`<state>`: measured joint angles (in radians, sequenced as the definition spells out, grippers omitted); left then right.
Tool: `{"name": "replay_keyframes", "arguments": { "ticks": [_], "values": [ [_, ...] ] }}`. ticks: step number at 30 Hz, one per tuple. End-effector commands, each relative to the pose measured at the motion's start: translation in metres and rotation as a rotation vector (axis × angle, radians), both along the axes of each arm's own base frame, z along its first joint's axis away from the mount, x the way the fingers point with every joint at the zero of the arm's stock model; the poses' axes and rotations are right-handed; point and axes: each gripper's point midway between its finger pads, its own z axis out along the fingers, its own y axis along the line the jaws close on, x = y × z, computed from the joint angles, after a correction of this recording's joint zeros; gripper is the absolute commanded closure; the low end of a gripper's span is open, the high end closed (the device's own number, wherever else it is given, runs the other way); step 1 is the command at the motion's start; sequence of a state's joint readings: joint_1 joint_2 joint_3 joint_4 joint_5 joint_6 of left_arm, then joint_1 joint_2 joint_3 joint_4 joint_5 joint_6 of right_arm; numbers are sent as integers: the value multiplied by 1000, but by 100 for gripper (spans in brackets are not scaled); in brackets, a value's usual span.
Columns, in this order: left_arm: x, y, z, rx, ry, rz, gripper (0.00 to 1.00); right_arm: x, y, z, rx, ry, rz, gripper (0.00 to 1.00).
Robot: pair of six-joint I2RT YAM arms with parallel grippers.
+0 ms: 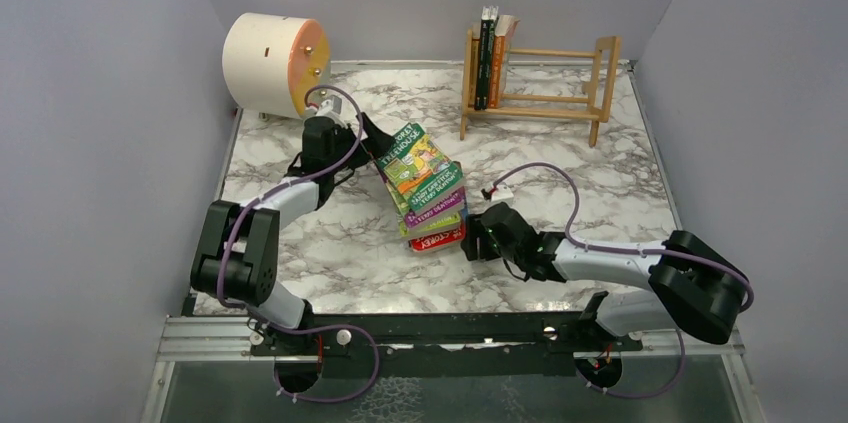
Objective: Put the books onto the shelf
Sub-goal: Adjust the book at the center of the board.
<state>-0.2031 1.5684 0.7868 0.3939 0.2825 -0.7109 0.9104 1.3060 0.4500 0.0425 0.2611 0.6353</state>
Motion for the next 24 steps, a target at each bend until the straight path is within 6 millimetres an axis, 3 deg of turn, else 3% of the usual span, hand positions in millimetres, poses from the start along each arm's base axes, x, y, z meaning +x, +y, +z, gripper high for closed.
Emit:
{"name": "replay_keyframes", "arguments": {
  "ticks": [1,10,24],
  "values": [
    [-31,1,-11,-1,52,-27,3,32,1,13,9,-91,-110,39],
    [-59,1,-15,-19,68,-43,4,54,-3,24,41,-127,-137,39],
    [-93,-19,-20,-33,85,-81,4,103,-1,49,57,-194,-135,40]
  ]
}}
